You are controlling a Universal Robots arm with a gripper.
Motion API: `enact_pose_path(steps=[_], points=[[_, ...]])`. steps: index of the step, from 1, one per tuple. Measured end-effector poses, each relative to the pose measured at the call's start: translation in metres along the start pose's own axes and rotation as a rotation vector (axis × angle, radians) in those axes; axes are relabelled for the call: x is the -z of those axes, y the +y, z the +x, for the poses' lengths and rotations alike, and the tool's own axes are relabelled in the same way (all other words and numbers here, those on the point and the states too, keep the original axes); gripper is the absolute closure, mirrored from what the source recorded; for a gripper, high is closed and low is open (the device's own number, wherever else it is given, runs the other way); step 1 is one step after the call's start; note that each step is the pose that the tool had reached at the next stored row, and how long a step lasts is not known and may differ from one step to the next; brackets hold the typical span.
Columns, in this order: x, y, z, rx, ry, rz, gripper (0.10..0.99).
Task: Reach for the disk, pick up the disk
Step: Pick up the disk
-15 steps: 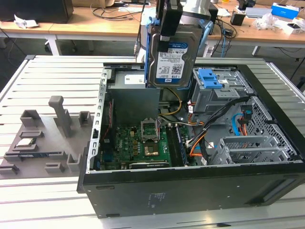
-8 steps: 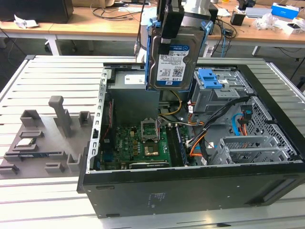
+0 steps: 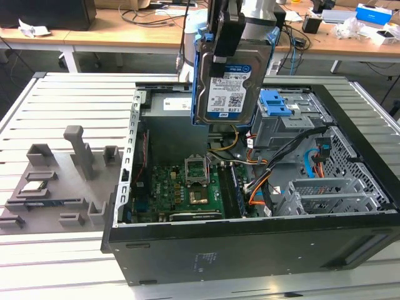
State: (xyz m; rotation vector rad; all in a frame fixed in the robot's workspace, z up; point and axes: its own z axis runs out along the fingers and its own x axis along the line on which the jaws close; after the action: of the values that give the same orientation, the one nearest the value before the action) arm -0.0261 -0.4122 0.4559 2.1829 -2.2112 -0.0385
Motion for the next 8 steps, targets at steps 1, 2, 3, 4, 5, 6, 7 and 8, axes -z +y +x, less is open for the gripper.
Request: enact_pose_path(steps=[1, 2, 3, 4, 5, 6, 7, 8], points=[[0.0000, -0.0002, 0.0029, 0.000, -0.0001, 0.000, 0.718], [0.0000, -0.0003, 0.0048, 0.000, 0.0000, 0.000, 0.718], [0.0000, -0.0005, 0.0071, 0.000, -0.0001, 0.000, 0.718], [0.0000, -0.0006, 0.0081, 0.000, 0.0000, 0.000, 0.718], [0.0000, -0.0007, 0.0094, 0.000, 0.0000, 0.000, 0.718], [-0.0001, -0.0008, 0.0111, 0.000, -0.0001, 0.000, 0.718], [-0.0001, -0.0009, 0.0123, 0.000, -0.0002, 0.000, 0.718], [-0.0001, -0.0010, 0.0141, 0.000, -0.0001, 0.000, 0.718]])
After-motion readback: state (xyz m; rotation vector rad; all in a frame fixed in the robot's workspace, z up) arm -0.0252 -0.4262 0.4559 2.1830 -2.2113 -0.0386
